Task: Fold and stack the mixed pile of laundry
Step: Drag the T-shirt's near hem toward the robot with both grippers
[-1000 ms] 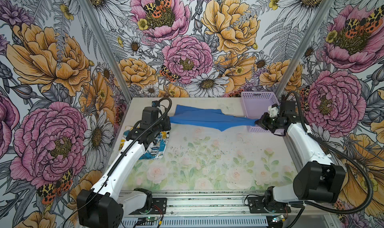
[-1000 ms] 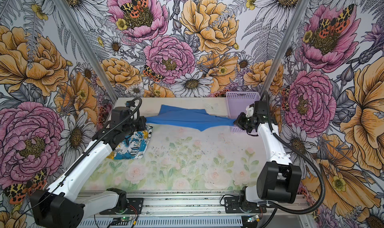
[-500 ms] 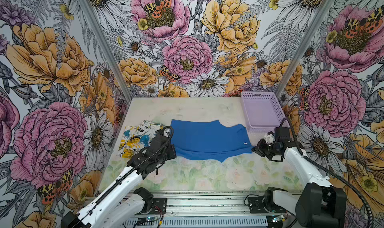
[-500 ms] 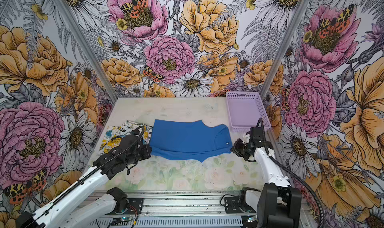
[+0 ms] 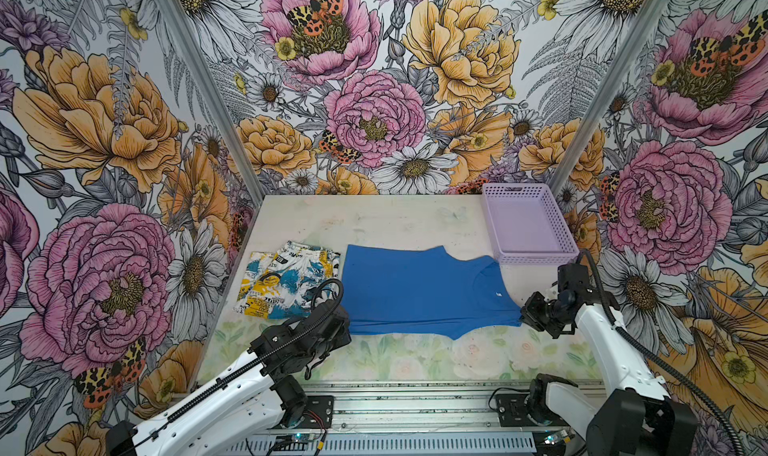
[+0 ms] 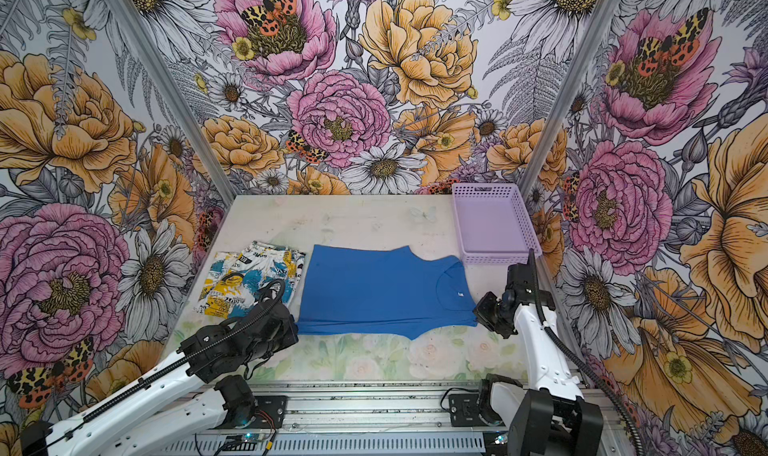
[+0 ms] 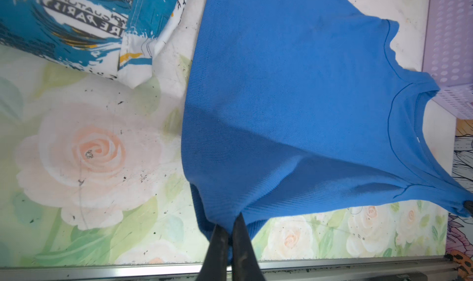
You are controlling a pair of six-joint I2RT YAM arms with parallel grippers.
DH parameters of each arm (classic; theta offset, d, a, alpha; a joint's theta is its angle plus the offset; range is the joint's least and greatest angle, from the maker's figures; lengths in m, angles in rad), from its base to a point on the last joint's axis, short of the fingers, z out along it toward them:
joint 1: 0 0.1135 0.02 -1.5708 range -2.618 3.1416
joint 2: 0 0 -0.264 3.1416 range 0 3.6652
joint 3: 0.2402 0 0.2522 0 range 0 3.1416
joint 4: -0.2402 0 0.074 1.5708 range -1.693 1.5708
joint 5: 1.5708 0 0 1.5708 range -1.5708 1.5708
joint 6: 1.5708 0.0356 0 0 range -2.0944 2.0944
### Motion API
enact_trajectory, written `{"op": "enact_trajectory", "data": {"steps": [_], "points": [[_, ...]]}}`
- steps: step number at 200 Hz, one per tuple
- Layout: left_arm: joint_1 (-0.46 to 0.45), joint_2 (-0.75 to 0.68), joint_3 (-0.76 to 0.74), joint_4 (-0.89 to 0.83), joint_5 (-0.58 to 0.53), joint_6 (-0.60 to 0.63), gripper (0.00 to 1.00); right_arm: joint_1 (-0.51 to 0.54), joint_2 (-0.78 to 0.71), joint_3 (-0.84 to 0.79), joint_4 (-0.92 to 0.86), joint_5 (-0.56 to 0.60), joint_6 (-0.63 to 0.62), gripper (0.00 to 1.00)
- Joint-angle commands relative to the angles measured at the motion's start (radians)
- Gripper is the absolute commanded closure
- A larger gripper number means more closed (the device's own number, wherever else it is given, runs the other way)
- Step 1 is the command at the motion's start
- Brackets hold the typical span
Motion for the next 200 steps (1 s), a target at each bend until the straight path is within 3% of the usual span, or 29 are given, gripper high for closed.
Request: {"op": "enact_trajectory", "data": {"steps": [1, 55, 135, 170, 186, 200], "points": [[-0.038, 0.004, -0.012, -0.042, -0.049, -0.068, 1.00, -0.012, -0.020, 0.024, -0.043, 0.072, 0.025, 1.00], [-0.110, 0.044, -0.017, -0.043, -0.056, -0.089, 1.00, -0.016, -0.019, 0.016, -0.057, 0.032, 0.037, 1.00], [0.055, 0.146, -0.011, 0.043, 0.044, 0.101, 1.00, -0.013, 0.079, 0.045, 0.041, -0.017, 0.030, 1.00], [0.046, 0.153, -0.043, 0.065, 0.096, 0.099, 1.00, -0.013, 0.084, 0.049, 0.043, -0.008, 0.016, 1.00], [0.036, 0.123, -0.046, 0.065, 0.081, 0.093, 0.80, -0.013, 0.084, 0.048, 0.042, -0.005, 0.014, 1.00], [0.036, 0.091, -0.052, 0.065, 0.068, 0.086, 0.72, -0.013, 0.087, 0.049, 0.045, -0.002, 0.011, 1.00]]}}
